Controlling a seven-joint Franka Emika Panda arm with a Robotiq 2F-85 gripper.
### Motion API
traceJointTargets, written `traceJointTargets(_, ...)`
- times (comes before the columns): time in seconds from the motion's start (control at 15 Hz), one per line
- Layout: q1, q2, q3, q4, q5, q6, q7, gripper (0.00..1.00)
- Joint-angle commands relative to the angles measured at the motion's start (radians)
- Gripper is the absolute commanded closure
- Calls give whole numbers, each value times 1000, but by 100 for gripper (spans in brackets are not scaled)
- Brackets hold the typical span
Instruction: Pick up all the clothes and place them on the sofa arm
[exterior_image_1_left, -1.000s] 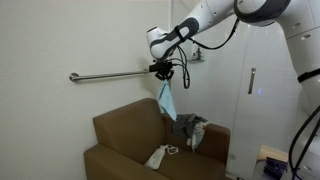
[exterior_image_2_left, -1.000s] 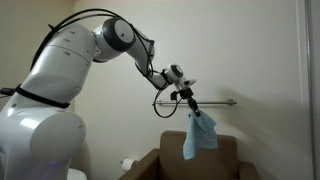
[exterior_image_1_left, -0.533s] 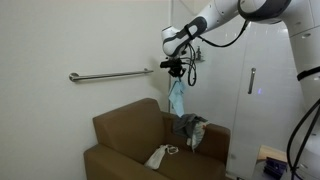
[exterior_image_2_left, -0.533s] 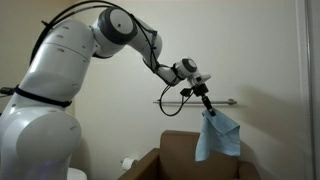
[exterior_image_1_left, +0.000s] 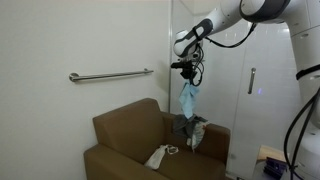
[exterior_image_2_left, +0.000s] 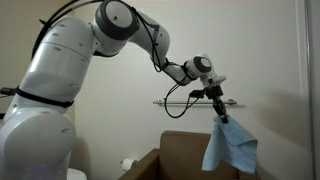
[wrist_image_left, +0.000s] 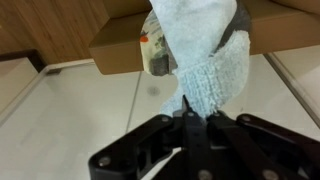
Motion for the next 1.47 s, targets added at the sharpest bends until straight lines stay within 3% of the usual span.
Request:
traceJointTargets(0.0, -23, -54, -5, -71, 32, 17, 81, 99)
traceJointTargets(0.07, -27, -66, -6, -95, 30, 51, 82, 99)
traceJointTargets(0.13, -25, -6, -3, -16, 6, 3, 48, 96)
traceJointTargets(0.4, -31, -28, -3, -45, 7, 18, 52, 96)
traceJointTargets(1.0, -40, 21, -24, 12, 26, -29, 174, 99)
traceJointTargets(1.4, -90, 77, -43, 107, 75, -128, 226, 99)
